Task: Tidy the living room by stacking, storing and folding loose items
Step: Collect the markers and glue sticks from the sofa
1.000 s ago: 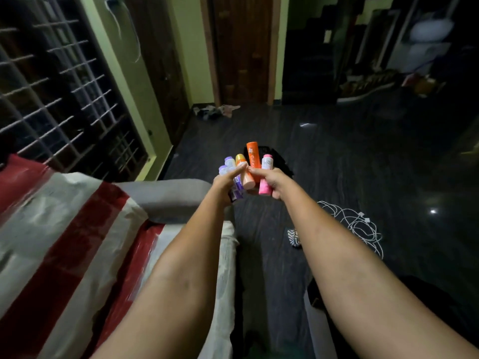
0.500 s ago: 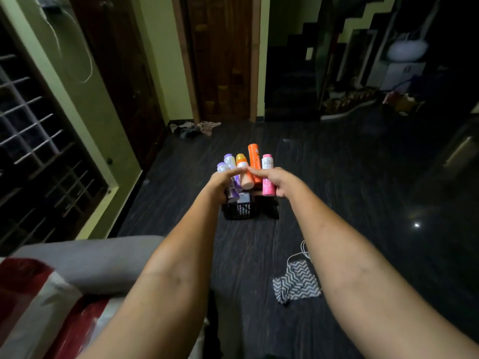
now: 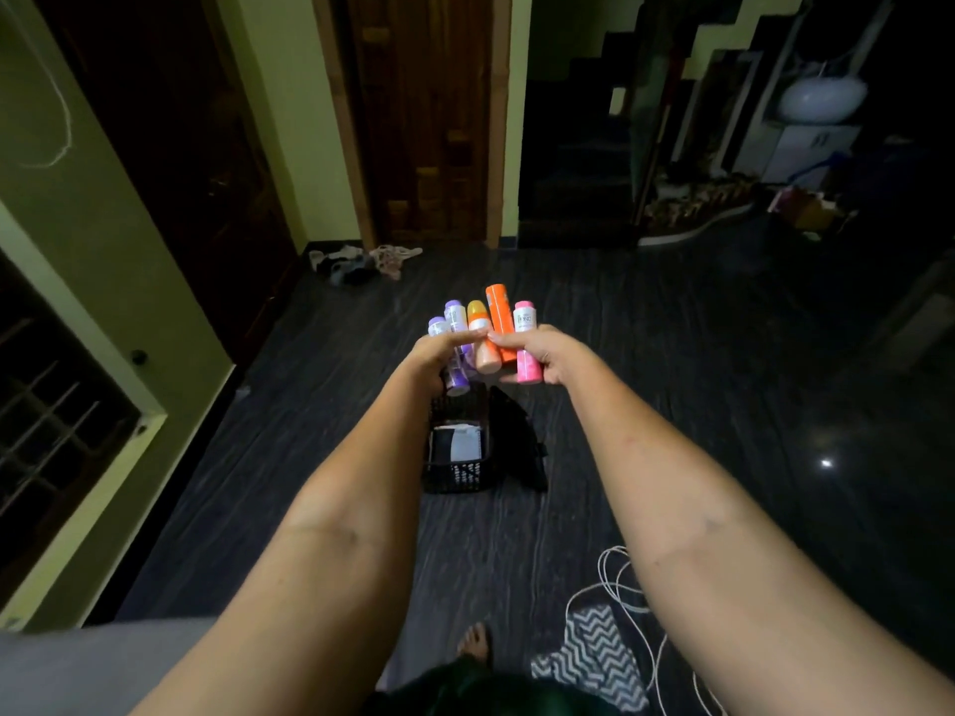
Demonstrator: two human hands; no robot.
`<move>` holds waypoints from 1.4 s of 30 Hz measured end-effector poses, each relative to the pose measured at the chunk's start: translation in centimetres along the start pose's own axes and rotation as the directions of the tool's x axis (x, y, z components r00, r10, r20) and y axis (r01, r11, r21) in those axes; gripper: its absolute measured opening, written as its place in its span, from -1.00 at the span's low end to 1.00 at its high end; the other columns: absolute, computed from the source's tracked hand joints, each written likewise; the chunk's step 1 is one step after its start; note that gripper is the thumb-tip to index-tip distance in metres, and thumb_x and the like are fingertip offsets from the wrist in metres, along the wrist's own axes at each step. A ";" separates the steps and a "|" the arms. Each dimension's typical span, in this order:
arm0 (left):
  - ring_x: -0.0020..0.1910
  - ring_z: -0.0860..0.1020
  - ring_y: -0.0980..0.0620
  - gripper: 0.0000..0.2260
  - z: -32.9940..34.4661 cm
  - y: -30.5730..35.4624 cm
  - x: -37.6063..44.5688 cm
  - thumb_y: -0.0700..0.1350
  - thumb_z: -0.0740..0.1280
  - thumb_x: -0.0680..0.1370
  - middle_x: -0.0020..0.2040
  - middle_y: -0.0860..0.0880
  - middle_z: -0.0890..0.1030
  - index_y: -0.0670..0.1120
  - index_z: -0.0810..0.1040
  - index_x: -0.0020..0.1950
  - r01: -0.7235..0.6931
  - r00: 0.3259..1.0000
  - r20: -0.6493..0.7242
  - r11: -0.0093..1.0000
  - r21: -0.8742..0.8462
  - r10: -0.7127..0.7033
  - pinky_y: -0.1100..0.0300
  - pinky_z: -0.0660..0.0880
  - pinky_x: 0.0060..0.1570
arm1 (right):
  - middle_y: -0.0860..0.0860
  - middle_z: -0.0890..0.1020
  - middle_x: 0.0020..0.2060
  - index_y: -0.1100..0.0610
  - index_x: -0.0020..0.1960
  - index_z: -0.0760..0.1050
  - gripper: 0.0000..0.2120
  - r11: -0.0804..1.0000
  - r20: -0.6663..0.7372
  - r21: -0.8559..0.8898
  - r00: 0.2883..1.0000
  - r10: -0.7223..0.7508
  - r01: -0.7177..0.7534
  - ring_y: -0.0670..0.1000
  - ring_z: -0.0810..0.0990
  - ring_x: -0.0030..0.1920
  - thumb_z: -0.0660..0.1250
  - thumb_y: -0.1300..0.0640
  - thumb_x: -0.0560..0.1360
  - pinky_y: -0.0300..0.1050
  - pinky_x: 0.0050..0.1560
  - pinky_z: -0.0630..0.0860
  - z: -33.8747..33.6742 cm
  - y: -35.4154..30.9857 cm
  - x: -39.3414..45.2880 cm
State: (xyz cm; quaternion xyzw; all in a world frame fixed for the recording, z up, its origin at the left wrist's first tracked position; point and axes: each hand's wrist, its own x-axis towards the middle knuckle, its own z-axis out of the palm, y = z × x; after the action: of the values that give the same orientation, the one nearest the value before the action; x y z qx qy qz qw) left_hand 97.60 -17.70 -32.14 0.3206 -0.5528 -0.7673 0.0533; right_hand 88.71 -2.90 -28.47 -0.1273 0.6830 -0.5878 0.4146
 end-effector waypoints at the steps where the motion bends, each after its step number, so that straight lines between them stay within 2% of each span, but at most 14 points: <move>1: -0.01 0.66 -0.18 -0.20 -0.3 1.5 2.0 -0.02 0.65 0.09 0.08 -0.21 0.65 -0.21 0.48 0.26 0.003 1.000 0.001 1.000 0.015 -0.003 -0.09 0.57 0.06 | 0.17 0.61 0.01 0.22 0.23 0.37 -0.51 1.000 0.004 -0.008 1.000 0.005 -0.005 0.12 0.65 -0.05 0.50 0.19 0.39 0.07 -0.18 0.64 -0.2 -1.4 2.0; 3: -0.02 0.67 -0.14 -0.33 -0.8 4.8 5.6 -0.04 0.61 0.19 0.08 -0.20 0.66 -0.20 0.50 0.23 0.009 1.000 0.000 0.999 0.052 -0.009 -0.01 0.59 -0.01 | 0.16 0.59 0.05 0.19 0.23 0.37 -0.52 1.000 0.012 -0.026 1.000 0.015 -0.015 0.12 0.63 0.00 0.50 0.19 0.39 0.06 -0.20 0.64 -0.5 -4.3 5.9; 6: -0.02 0.67 -0.10 -0.41 -1.2 9.1 11.0 -0.03 0.58 0.26 0.06 -0.16 0.67 -0.17 0.50 0.21 0.000 1.000 -0.025 0.996 0.087 0.002 -0.02 0.56 0.07 | 0.17 0.56 0.13 0.19 0.29 0.34 -0.42 1.000 -0.017 -0.002 1.000 0.007 -0.007 0.13 0.62 0.04 0.52 0.19 0.37 0.05 -0.21 0.65 -1.2 -7.8 11.9; 9: -0.03 0.67 -0.12 -0.38 -1.5 11.2 15.3 -0.07 0.59 0.24 0.03 -0.16 0.68 -0.19 0.50 0.23 -0.005 0.998 -0.068 0.997 0.079 0.010 -0.09 0.55 0.10 | 0.17 0.55 0.16 0.18 0.32 0.30 -0.38 1.000 -0.027 0.009 1.000 0.015 -0.015 0.14 0.62 0.04 0.52 0.20 0.37 0.05 -0.22 0.64 -1.6 -9.7 16.6; 13: -0.13 0.68 -0.06 -0.52 -2.2 13.0 20.1 -0.15 0.53 0.36 0.05 -0.18 0.66 -0.23 0.49 0.22 0.027 0.994 -0.105 0.999 0.033 -0.023 0.11 0.59 -0.23 | 0.17 0.55 0.14 0.16 0.29 0.30 -0.41 0.998 0.030 -0.022 0.998 0.058 -0.057 0.13 0.62 0.04 0.52 0.20 0.37 0.06 -0.18 0.64 -2.4 -11.4 23.5; 19: -0.13 0.66 -0.06 -0.60 -4.4 14.0 28.3 -0.16 0.50 0.41 -0.01 -0.15 0.66 -0.22 0.49 0.19 0.018 0.957 -0.290 1.000 -0.017 -0.022 0.06 0.59 -0.11 | 0.19 0.57 0.15 0.21 0.28 0.32 -0.41 0.989 0.195 -0.135 0.976 0.092 -0.066 0.15 0.62 0.08 0.52 0.22 0.36 0.10 -0.11 0.63 -2.5 -13.4 35.0; 24: -0.18 0.65 -0.03 -0.61 -4.3 14.5 32.4 -0.14 0.51 0.39 -0.08 -0.12 0.66 -0.19 0.50 0.15 -0.041 0.851 -0.523 0.986 -0.160 -0.050 0.05 0.58 -0.07 | 0.15 0.60 0.03 0.19 0.13 0.39 -0.62 0.944 0.379 -0.330 0.916 0.134 -0.001 0.10 0.61 0.05 0.48 0.24 0.41 0.10 0.00 0.60 -2.7 -16.7 41.2; 27: -0.17 0.65 -0.06 -0.58 -2.7 15.2 34.3 -0.16 0.52 0.38 -0.07 -0.14 0.67 -0.20 0.50 0.17 -0.091 0.769 -0.634 0.966 -0.241 -0.086 -0.04 0.58 0.01 | 0.12 0.60 -0.06 0.18 0.04 0.40 -0.73 0.904 0.474 -0.425 0.863 0.175 0.050 0.08 0.59 0.00 0.44 0.28 0.44 0.05 -0.05 0.60 -3.6 -19.0 44.0; 29: -0.16 0.66 -0.06 -0.57 -1.7 15.7 35.1 -0.17 0.53 0.37 -0.04 -0.15 0.66 -0.19 0.49 0.17 -0.146 0.709 -0.700 0.953 -0.266 -0.086 -0.07 0.57 0.05 | 0.13 0.60 -0.05 0.21 0.10 0.42 -0.68 0.882 0.525 -0.463 0.829 0.192 0.089 0.07 0.60 -0.03 0.45 0.28 0.42 0.01 -0.11 0.59 -3.7 -20.0 45.5; 32: -0.15 0.66 -0.06 -0.57 -0.7 15.8 35.5 -0.18 0.54 0.34 -0.02 -0.15 0.66 -0.19 0.51 0.16 -0.194 0.621 -0.777 0.940 -0.281 -0.104 -0.03 0.60 -0.04 | 0.11 0.62 -0.12 0.27 0.21 0.44 -0.58 0.850 0.600 -0.506 0.768 0.224 0.148 0.03 0.62 -0.15 0.48 0.28 0.40 -0.02 -0.14 0.58 -3.3 -20.7 47.2; 34: -0.10 0.66 -0.08 -0.56 -0.9 15.9 35.4 -0.19 0.55 0.32 0.01 -0.15 0.66 -0.16 0.53 0.15 -0.216 0.564 -0.817 0.934 -0.285 -0.119 -0.11 0.58 0.03 | 0.10 0.61 -0.16 0.25 0.13 0.47 -0.69 0.840 0.642 -0.515 0.726 0.245 0.172 -0.01 0.58 -0.22 0.45 0.29 0.42 -0.09 -0.19 0.56 -2.9 -20.9 47.6; 36: -0.09 0.66 -0.08 -0.60 -1.6 15.9 35.4 -0.20 0.54 0.33 0.02 -0.15 0.66 -0.14 0.54 0.12 -0.233 0.510 -0.850 0.929 -0.287 -0.134 -0.13 0.57 0.05 | 0.13 0.62 -0.04 0.25 0.11 0.46 -0.71 0.836 0.677 -0.518 0.684 0.270 0.183 -0.03 0.56 -0.25 0.44 0.30 0.43 -0.15 -0.29 0.52 -2.0 -20.9 48.6; 40: -0.14 0.63 -0.08 -0.68 -2.8 15.7 35.8 -0.24 0.50 0.38 0.03 -0.18 0.65 -0.17 0.55 0.10 -0.269 0.444 -0.883 0.918 -0.292 -0.151 -0.04 0.59 0.00 | 0.15 0.60 0.04 0.29 0.21 0.46 -0.63 0.839 0.734 -0.502 0.617 0.284 0.210 -0.02 0.58 -0.22 0.43 0.31 0.44 -0.18 -0.29 0.53 0.5 -20.2 50.6; 42: -0.19 0.63 -0.05 -0.66 -3.5 15.2 36.3 -0.22 0.50 0.39 0.02 -0.18 0.65 -0.17 0.54 0.14 -0.257 0.429 -0.886 0.917 -0.306 -0.176 0.02 0.59 -0.12 | 0.15 0.62 0.00 0.33 0.21 0.48 -0.62 0.839 0.746 -0.503 0.595 0.300 0.207 0.02 0.61 -0.16 0.45 0.31 0.42 -0.17 -0.23 0.56 1.3 -19.5 51.8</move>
State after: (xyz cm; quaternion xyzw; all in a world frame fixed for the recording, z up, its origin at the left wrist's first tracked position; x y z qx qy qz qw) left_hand 66.73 -42.18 -35.11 0.6482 -0.2775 -0.5691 0.4229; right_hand 51.26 -43.44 -32.29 -0.4703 0.5620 -0.2367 0.6380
